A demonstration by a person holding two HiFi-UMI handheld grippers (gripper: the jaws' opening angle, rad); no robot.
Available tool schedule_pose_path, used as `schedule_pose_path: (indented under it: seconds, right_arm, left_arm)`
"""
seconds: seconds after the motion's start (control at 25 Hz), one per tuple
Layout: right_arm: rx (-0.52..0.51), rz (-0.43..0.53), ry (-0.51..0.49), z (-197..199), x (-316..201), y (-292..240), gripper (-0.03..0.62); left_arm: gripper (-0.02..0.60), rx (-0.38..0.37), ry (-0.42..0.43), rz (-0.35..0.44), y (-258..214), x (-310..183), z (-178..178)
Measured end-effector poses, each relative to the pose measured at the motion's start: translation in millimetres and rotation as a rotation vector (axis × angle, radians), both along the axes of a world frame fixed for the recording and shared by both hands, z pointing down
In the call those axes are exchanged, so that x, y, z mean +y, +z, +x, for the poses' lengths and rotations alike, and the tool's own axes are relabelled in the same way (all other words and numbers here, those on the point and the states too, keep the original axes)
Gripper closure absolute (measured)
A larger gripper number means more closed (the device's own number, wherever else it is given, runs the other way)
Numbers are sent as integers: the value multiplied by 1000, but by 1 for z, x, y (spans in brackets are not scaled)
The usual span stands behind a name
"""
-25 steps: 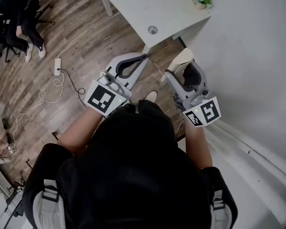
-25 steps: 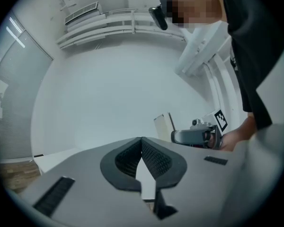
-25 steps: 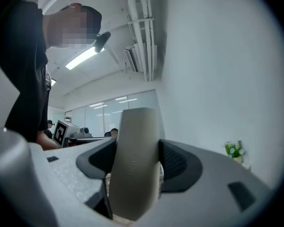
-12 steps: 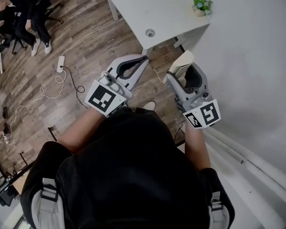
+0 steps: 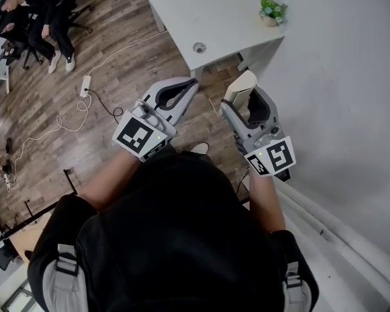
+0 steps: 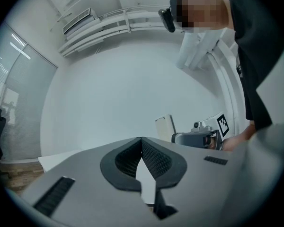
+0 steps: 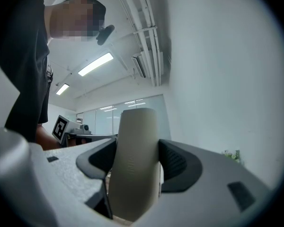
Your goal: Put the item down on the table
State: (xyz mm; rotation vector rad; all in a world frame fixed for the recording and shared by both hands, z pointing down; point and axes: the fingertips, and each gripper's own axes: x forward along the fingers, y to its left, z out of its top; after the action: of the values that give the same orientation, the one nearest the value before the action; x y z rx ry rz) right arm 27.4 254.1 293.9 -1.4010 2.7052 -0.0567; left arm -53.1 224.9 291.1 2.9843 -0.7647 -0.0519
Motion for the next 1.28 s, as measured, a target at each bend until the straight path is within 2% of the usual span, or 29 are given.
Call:
schedule_pose_path:
  seconds: [0.2, 0.36, 0.64, 0.84, 1.28]
  right_arm:
    - [-5, 0, -8, 8, -2, 3, 310]
    - [0, -13, -13, 11, -24, 6, 310]
    - [16, -3, 11, 10, -34, 6, 310]
    - [34, -14, 44, 15, -94, 3, 310]
    - [60, -36, 97, 0, -191, 4, 310]
  left_arm:
    - [588, 0, 2, 1, 0, 5, 8]
    - [588, -15, -8, 15, 1, -16, 12]
    - [588, -41, 15, 29, 7, -26, 16]
    - [588, -10, 58, 44, 1, -86, 21]
    - [588, -5, 91, 33, -2, -188, 6]
